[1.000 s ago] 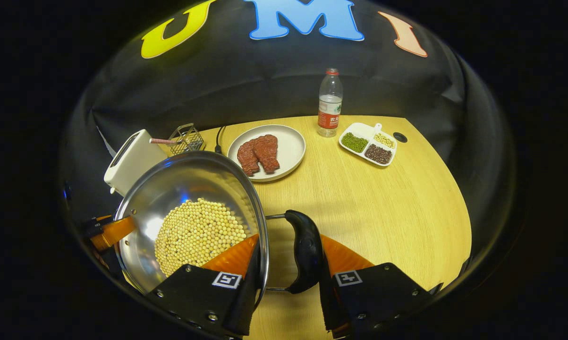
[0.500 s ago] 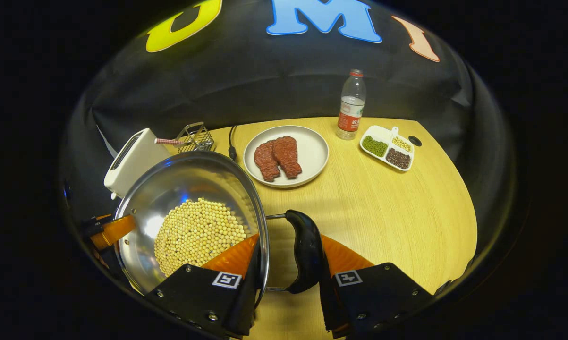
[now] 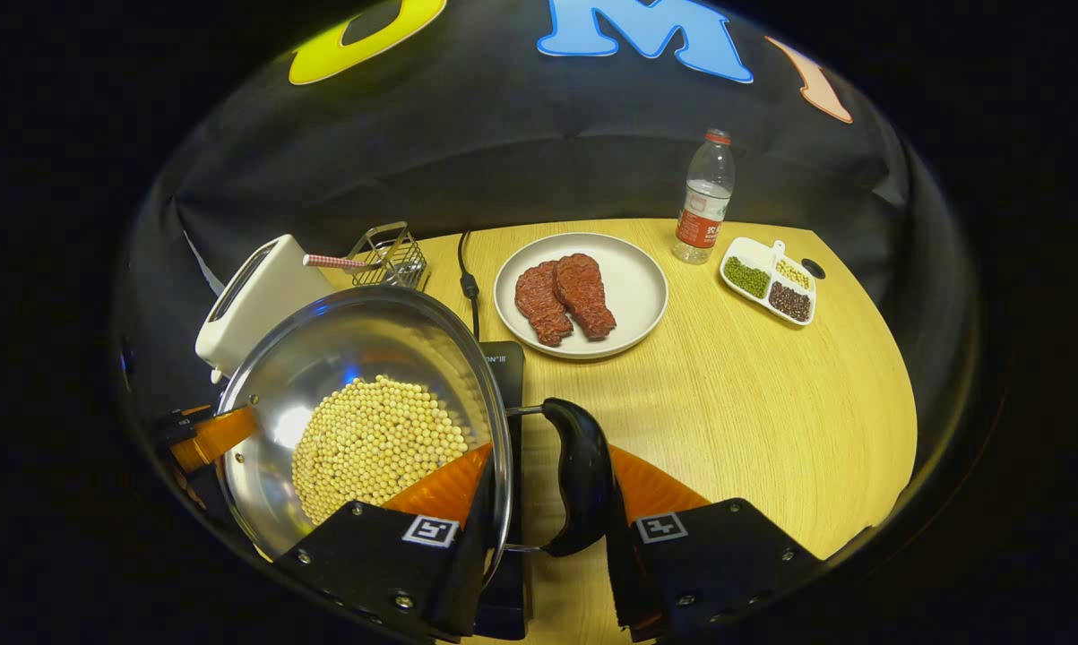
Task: First push the handle of the pot to place it horizontally, then grasp the pot with both hands and set it on the induction cooktop.
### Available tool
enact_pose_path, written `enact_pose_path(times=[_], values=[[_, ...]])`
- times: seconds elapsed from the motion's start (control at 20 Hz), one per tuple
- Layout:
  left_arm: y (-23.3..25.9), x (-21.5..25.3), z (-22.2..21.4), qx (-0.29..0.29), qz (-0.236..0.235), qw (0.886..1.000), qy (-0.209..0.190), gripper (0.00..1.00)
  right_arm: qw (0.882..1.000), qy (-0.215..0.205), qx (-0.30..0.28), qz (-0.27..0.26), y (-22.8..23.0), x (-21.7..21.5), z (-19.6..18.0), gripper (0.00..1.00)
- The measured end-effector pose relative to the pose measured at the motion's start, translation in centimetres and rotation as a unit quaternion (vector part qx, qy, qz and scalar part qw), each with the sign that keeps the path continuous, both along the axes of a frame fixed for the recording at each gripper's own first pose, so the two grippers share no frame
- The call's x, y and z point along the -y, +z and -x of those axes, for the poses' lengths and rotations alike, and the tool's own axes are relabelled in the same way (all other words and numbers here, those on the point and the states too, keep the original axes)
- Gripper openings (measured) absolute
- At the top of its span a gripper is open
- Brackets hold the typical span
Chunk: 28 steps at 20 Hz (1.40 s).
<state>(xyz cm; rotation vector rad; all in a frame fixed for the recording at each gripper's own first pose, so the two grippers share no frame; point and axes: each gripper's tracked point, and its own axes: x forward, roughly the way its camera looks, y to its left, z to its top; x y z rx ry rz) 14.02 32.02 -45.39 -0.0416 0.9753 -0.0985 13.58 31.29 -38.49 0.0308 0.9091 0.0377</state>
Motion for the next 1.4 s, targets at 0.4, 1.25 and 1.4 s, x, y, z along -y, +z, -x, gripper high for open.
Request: enact_pose_path(times=[0.4,1.25,1.4], values=[[-0.8,-0.4,-0.6,0.004,-0.002,1.0,-0.014,0.6,1.0,-0.017,0.0,-0.004,-1.3,-0.8,0.4,0.58],[-1.8,-1.2,-0.8,0.013,0.005,0.999,-0.029,0.6,0.999,-0.026,0.009,-0.016,-2.4,-1.3,0.8,0.57],[-1.8,-1.3,-1.1,0.021,0.004,0.999,-0.031,0.61,0.999,-0.025,0.014,-0.016,-2.4,-1.2,0.7,0.58]])
